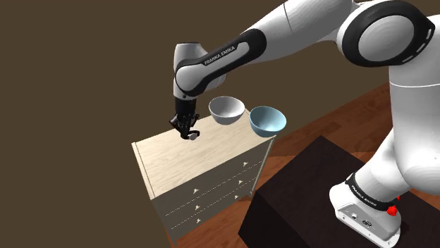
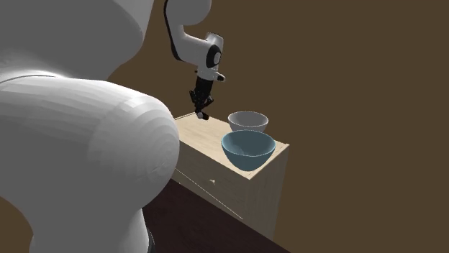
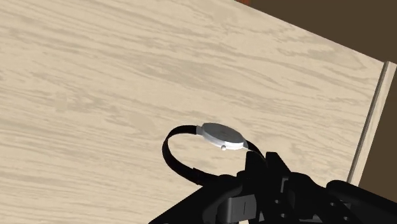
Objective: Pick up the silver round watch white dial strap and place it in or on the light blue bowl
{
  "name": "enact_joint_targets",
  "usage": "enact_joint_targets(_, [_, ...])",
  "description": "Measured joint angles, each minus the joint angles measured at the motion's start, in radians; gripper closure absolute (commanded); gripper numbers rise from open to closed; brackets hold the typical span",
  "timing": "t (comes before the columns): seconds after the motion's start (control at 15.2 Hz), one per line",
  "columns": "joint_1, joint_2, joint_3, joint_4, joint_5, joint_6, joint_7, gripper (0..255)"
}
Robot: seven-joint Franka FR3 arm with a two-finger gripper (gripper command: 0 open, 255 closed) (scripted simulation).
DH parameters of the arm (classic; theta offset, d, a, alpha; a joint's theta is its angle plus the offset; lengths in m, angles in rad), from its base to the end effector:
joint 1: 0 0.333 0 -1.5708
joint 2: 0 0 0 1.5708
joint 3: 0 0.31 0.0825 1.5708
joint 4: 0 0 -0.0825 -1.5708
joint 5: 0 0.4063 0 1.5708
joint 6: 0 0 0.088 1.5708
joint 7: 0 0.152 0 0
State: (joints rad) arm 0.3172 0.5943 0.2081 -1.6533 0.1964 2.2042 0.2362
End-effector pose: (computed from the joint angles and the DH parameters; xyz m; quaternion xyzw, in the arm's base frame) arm 0.5987 0.3518 0.2083 -0.9883 -0.0675 0.0669 0.1196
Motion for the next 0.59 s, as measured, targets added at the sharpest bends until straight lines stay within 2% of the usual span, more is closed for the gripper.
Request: enact_joint_targets(0.59, [-0.004, -0.064, 0.003, 0.024, 0.001, -0.086, 0.019, 255])
